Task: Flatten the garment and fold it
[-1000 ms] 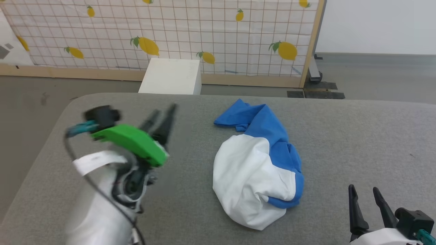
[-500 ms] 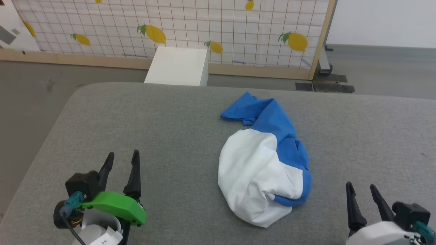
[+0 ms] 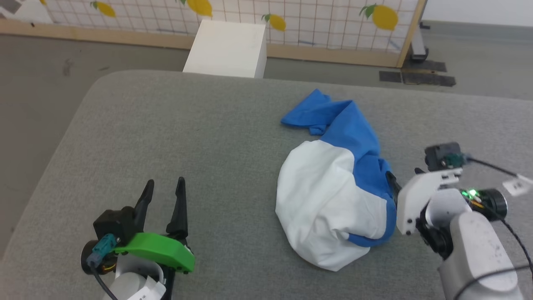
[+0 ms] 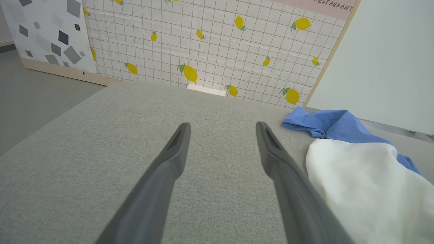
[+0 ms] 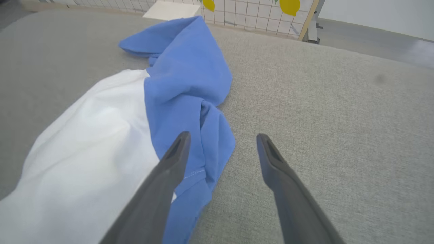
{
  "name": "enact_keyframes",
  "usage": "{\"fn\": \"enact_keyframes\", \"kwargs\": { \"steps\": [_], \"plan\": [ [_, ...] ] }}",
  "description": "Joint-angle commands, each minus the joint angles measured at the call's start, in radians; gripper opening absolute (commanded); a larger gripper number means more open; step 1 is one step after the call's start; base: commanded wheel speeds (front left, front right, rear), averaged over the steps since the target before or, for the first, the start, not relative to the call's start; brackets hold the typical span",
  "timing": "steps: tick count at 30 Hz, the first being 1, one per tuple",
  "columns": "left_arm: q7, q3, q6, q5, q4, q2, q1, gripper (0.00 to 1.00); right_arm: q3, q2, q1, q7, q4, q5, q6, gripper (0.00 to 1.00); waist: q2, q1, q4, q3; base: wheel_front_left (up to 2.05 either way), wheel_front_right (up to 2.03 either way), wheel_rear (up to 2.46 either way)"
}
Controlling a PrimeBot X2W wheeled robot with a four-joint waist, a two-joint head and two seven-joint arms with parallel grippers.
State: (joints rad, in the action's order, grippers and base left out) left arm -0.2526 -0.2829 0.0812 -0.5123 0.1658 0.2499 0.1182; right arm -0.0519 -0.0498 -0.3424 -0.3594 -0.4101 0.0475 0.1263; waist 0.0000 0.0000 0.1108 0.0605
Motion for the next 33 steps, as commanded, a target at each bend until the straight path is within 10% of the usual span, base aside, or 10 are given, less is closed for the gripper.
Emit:
{"fn": "enact_keyframes", "kwargs": {
  "steps": [1,15,16,18,25,33],
  "plan": [
    [-0.006,-0.003,0.0,0.013,-0.003,-0.008,0.019,1.0,0.006,0.0,-0.033,-0.045,-0.02,-0.028,0.004,1.0,0.0,0.0,0.041,0.044,0.0,0.0,0.0],
    [-0.009,-0.005,-0.021,0.027,-0.002,-0.051,0.062,1.0,-0.048,-0.018,-0.129,-0.156,-0.156,-0.124,0.004,1.0,0.0,0.0,0.104,0.142,0.0,0.0,0.0],
    [-0.009,-0.003,-0.022,0.029,-0.001,-0.054,0.064,1.0,-0.047,-0.018,-0.129,-0.155,-0.163,-0.12,0.004,0.33,0.0,0.0,0.103,0.144,0.0,0.0,0.0],
    [-0.009,0.001,-0.026,0.031,0.002,-0.059,0.064,1.0,-0.044,-0.017,-0.133,-0.137,-0.166,-0.106,0.004,0.0,0.0,0.0,0.098,0.145,0.0,0.0,0.0],
    [-0.009,0.012,-0.038,0.039,0.016,-0.065,0.056,1.0,-0.071,-0.022,-0.141,-0.041,-0.124,-0.015,0.004,0.0,0.0,0.0,0.058,0.106,0.0,0.0,0.0],
    [-0.009,0.017,-0.051,0.039,0.025,-0.068,0.036,1.0,-0.351,-0.058,0.002,-0.019,0.035,-0.013,0.004,0.0,0.0,0.0,0.008,0.046,0.0,0.0,0.0]
  ]
}}
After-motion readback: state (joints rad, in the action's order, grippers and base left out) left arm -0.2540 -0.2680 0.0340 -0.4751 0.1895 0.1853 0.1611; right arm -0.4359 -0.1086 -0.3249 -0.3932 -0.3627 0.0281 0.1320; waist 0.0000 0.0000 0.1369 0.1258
